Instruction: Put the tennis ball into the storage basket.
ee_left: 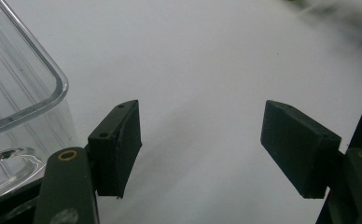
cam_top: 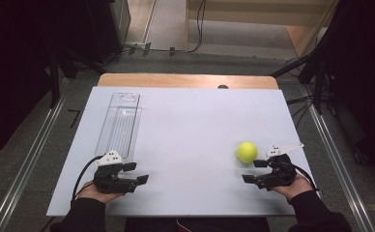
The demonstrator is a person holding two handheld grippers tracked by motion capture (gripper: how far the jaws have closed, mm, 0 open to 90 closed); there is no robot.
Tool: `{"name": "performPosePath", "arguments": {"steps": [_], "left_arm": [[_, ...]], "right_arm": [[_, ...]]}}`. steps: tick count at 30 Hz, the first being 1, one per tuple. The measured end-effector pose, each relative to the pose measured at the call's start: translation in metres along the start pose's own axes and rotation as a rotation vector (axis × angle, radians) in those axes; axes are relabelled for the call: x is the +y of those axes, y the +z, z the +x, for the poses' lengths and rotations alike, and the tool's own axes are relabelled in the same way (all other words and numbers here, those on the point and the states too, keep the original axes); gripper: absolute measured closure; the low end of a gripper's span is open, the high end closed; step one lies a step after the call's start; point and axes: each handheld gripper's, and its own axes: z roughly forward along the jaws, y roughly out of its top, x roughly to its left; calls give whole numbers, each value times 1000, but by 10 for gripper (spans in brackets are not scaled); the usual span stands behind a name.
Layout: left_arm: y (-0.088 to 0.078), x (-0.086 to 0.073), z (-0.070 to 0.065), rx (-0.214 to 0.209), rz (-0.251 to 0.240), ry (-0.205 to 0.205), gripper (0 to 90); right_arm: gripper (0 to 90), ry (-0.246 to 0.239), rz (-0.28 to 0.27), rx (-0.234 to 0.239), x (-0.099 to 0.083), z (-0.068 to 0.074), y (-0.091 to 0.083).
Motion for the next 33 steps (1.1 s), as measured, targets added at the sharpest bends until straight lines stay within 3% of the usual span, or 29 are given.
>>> {"name": "performPosePath", "arguments": {"steps": [19, 28, 33], "left_arm": [[1, 0, 0, -4, 2, -8, 235], [4, 0, 1, 13, 40, -13, 215], [4, 0, 0, 11, 38, -11, 215]], "right_arm": [[157, -2, 12, -5, 0, 0, 2], [158, -5, 19, -5, 1, 1, 4], [157, -6, 19, -6, 1, 1, 4]]}}
